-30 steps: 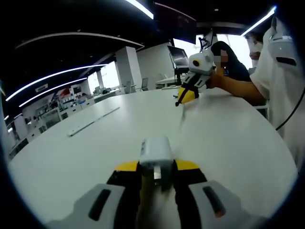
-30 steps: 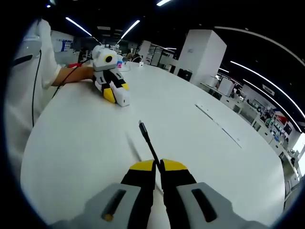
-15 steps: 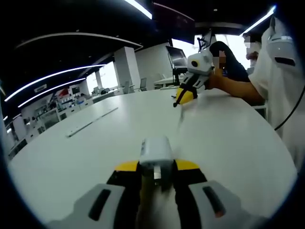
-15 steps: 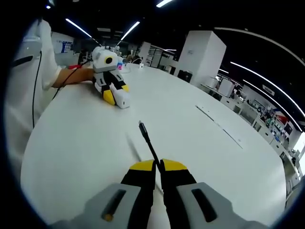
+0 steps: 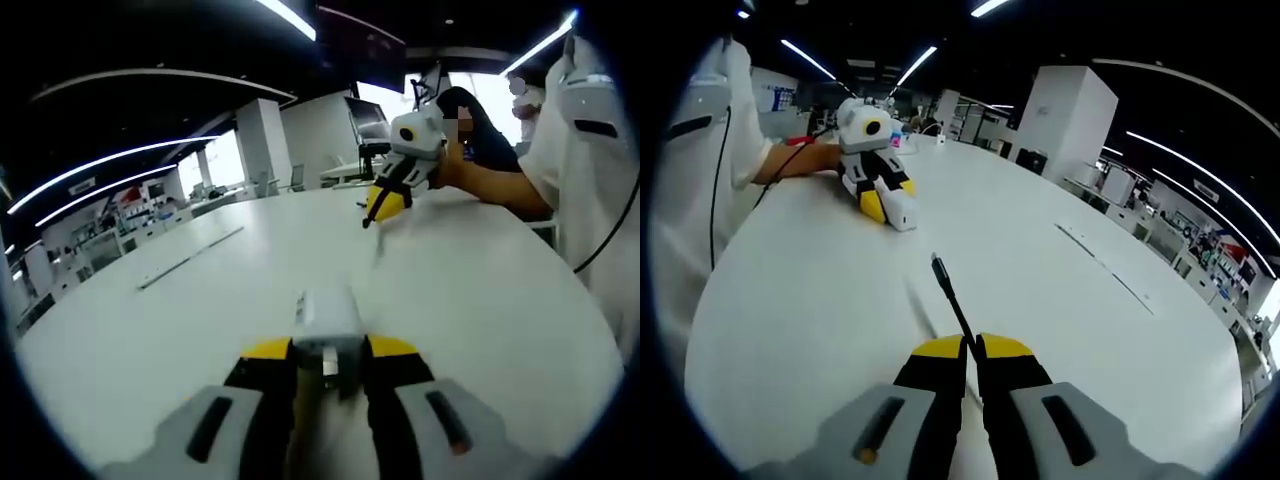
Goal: Plug the desk Type‑C cable into the charger adapter.
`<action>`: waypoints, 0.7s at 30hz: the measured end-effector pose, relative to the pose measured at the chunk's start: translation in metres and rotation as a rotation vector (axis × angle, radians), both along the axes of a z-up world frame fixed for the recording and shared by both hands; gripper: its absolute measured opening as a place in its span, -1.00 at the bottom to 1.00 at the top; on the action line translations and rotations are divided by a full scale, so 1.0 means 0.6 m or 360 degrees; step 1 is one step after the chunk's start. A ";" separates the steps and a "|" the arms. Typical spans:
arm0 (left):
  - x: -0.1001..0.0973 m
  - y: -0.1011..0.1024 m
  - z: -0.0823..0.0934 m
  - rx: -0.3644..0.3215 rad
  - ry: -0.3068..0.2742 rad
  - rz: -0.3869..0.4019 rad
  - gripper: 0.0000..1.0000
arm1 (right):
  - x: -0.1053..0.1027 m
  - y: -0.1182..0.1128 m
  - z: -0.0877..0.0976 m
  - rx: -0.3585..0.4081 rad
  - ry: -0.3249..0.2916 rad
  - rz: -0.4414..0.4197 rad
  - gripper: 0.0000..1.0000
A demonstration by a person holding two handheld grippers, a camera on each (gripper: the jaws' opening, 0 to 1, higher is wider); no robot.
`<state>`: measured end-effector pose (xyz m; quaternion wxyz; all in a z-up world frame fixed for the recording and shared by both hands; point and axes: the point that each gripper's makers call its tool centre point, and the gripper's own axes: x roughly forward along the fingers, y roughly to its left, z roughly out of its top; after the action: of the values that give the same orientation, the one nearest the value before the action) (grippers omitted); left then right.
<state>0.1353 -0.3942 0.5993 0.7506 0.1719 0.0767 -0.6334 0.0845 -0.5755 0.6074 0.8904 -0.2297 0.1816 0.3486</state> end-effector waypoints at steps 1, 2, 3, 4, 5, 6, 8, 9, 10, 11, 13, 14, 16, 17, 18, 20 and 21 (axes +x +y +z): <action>-0.001 -0.001 0.000 -0.0001 0.0001 -0.0004 -0.49 | 0.000 0.001 0.000 0.0001 -0.0001 0.0001 -0.93; -0.002 -0.001 0.000 -0.0001 0.0001 -0.0007 -0.49 | -0.001 0.001 0.000 0.0001 -0.0001 0.0002 -0.93; -0.002 -0.001 0.000 -0.0002 0.0001 -0.0007 -0.49 | -0.001 0.001 0.000 0.0002 -0.0001 0.0002 -0.93; -0.003 -0.002 0.000 -0.0002 0.0000 -0.0011 -0.49 | -0.001 0.002 0.000 0.0004 0.0001 0.0006 -0.93; -0.004 -0.002 0.000 -0.0002 0.0000 -0.0013 -0.49 | -0.001 0.003 0.000 0.0004 0.0002 0.0008 -0.93; -0.004 -0.002 0.000 -0.0002 0.0001 -0.0015 -0.49 | -0.001 0.004 0.000 0.0004 0.0001 0.0011 -0.93; -0.004 -0.002 0.000 -0.0003 0.0001 -0.0016 -0.49 | -0.002 0.007 0.000 0.0005 0.0002 0.0018 -0.93; -0.004 -0.003 0.000 -0.0003 0.0001 -0.0016 -0.49 | -0.002 0.008 0.000 0.0005 0.0001 0.0021 -0.93; -0.004 -0.003 0.000 -0.0003 0.0000 -0.0016 -0.49 | -0.003 0.010 0.000 0.0006 0.0002 0.0025 -0.93; -0.005 -0.003 0.000 -0.0004 0.0001 -0.0016 -0.49 | -0.003 0.010 0.000 0.0006 0.0002 0.0027 -0.93; -0.005 -0.003 0.000 -0.0004 0.0002 -0.0018 -0.49 | -0.004 0.013 0.001 0.0009 0.0000 0.0033 -0.93; -0.006 -0.004 0.000 -0.0004 0.0004 -0.0022 -0.49 | -0.005 0.014 0.001 0.0010 0.0000 0.0034 -0.93; -0.008 -0.006 0.000 -0.0005 0.0004 -0.0029 -0.49 | -0.005 0.015 0.002 0.0014 -0.0001 0.0037 -0.93; -0.009 -0.006 0.000 -0.0005 0.0004 -0.0033 -0.49 | -0.006 0.016 0.002 0.0015 -0.0001 0.0040 -0.93; -0.010 -0.007 0.000 -0.0005 0.0004 -0.0036 -0.49 | -0.006 0.017 0.002 0.0017 -0.0001 0.0042 -0.93; -0.012 -0.008 0.000 -0.0006 0.0006 -0.0041 -0.49 | -0.007 0.019 0.002 0.0018 0.0000 0.0050 -0.93; -0.012 -0.008 0.000 -0.0006 0.0006 -0.0042 -0.49 | -0.007 0.021 0.001 0.0015 0.0002 0.0055 -0.93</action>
<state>0.1278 -0.3991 0.5993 0.7422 0.1701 0.0747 -0.6439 0.0800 -0.5630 0.6080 0.8852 -0.2283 0.1766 0.3649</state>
